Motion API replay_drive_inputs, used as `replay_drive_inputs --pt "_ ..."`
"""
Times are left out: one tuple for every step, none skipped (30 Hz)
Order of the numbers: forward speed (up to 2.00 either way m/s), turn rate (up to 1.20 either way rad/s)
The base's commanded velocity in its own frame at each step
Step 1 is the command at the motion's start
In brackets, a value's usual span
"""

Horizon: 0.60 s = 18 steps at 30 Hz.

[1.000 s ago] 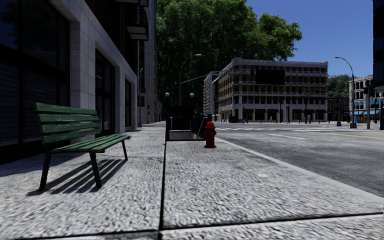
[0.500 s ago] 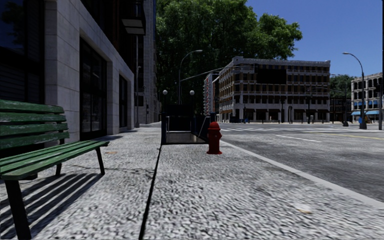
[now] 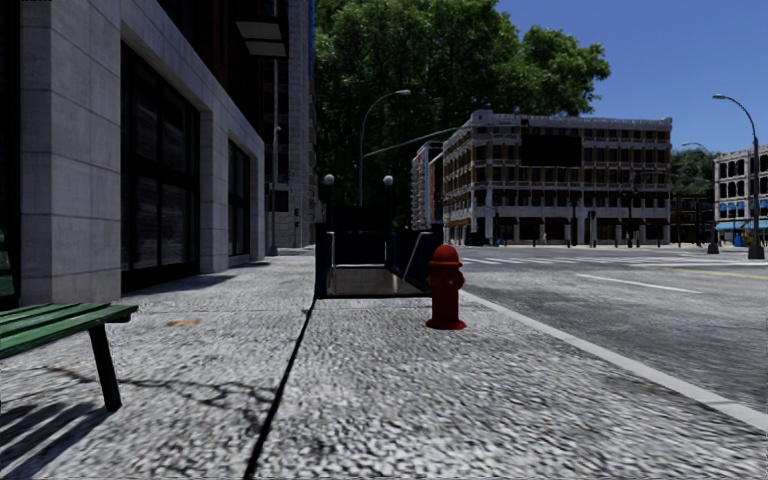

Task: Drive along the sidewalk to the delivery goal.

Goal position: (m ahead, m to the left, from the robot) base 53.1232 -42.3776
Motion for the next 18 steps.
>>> replay_drive_inputs --pt "2.0 0.34" --pt "2.0 0.34" --pt "2.0 0.37" --pt "2.0 0.38" --pt "2.0 0.42" --pt "2.0 0.46" --pt "2.0 0.46" --pt "2.0 0.5" --pt "2.0 0.52" --pt "2.0 0.52" --pt "2.0 0.52" --pt "2.0 0.52" --pt "2.0 0.52" --pt "2.0 0.52" --pt "2.0 0.52" --pt "2.0 0.52" --pt "2.0 0.52" --pt "2.0 0.52"
